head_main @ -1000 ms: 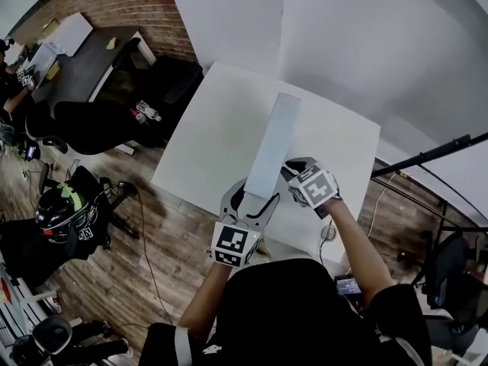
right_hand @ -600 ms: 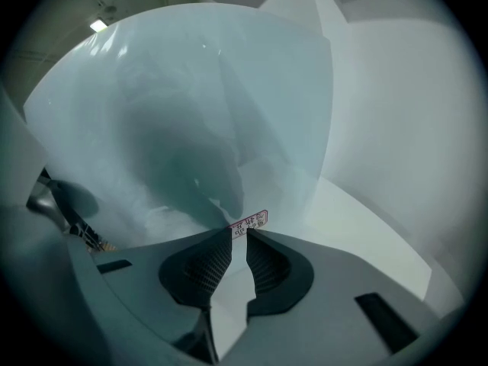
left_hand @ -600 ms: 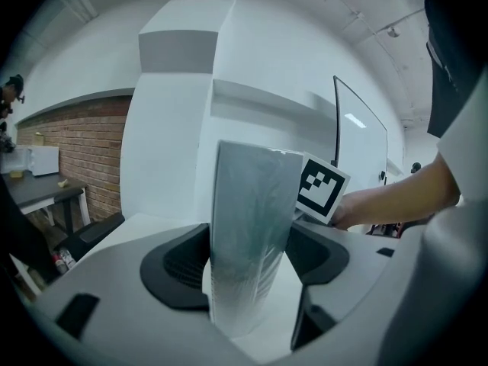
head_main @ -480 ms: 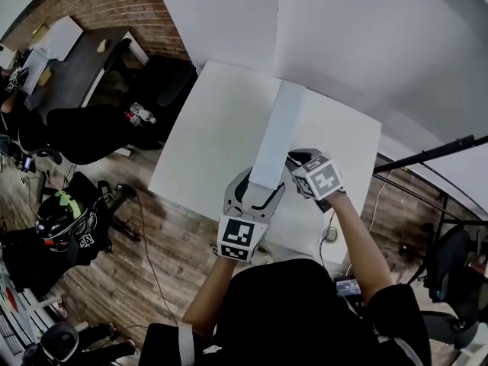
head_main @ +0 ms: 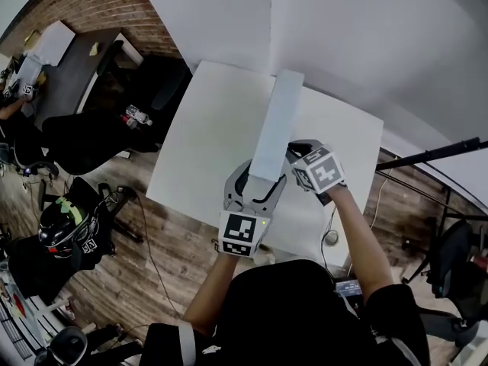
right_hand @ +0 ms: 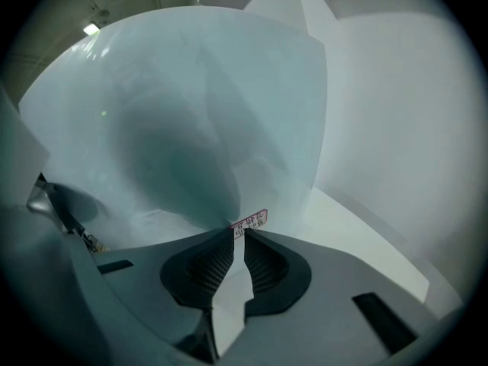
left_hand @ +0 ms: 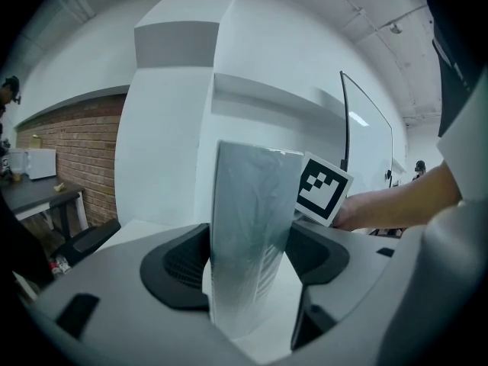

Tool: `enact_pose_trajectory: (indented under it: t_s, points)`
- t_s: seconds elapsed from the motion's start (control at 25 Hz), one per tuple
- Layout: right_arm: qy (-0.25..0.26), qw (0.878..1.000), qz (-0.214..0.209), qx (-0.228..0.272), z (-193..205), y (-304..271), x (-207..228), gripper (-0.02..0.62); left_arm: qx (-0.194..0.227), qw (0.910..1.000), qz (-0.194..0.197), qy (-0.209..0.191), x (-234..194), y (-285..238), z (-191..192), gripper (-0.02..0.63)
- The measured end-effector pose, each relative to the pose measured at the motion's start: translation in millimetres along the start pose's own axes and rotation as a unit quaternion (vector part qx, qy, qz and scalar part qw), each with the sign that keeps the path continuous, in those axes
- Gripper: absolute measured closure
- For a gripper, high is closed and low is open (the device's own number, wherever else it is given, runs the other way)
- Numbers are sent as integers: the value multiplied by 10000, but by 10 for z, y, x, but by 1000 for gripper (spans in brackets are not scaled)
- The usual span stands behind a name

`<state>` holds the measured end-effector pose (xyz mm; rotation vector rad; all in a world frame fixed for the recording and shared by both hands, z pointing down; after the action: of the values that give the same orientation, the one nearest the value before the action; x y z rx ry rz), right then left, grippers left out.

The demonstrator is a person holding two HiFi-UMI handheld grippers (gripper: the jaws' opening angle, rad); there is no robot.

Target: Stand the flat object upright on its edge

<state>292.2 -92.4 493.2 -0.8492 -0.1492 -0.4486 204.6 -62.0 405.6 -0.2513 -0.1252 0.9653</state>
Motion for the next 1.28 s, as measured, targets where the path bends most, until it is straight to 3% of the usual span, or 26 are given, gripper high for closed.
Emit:
enact_pose_trajectory:
  t_s: [1.28]
  points:
    - [-37,9999,90,113,-306,-14,965,525,220,9996,104,-149,21,-1025,-323,296]
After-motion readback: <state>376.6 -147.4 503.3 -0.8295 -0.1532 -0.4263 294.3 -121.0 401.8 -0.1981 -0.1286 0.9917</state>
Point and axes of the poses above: the fingertips, and each gripper's own axes: y backward along the fingers, x to its right, z out of its underside, the point moved 1 cm from there along y, backward along the fingers, and after that the axes turned 15 degrees about -z, right-handed, at the moved point
